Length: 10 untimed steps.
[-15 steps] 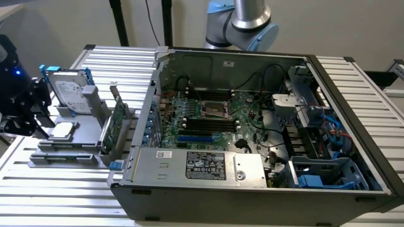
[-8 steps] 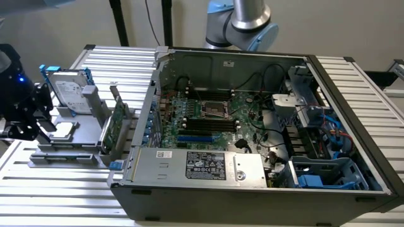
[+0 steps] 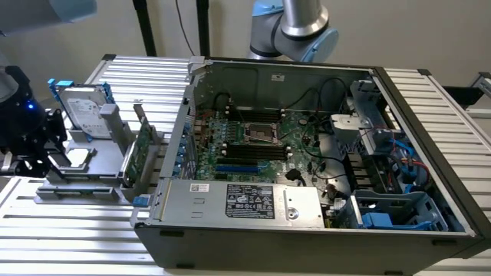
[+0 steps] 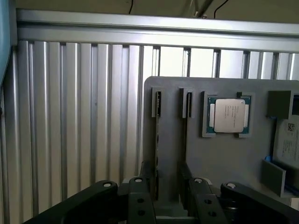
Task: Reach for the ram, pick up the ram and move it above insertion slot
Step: 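Pick up the ram and move it above insertion slot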
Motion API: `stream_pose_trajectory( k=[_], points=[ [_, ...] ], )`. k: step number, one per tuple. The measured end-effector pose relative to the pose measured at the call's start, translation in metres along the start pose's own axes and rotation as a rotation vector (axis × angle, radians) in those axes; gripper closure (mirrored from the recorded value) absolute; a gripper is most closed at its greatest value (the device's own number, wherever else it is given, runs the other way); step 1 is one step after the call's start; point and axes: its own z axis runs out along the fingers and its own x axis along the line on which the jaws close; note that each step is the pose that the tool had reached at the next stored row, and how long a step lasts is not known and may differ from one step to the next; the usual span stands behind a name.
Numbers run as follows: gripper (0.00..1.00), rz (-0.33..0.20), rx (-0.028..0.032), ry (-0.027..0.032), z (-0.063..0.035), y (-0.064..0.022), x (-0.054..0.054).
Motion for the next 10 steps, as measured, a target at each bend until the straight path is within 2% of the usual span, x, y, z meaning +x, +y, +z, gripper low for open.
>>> stream_pose_trajectory(
  k=[10],
  points=[
    [0.64, -0.013, -0.0002, -0.0003, 0.0181, 0.0006, 0.005]
  ],
)
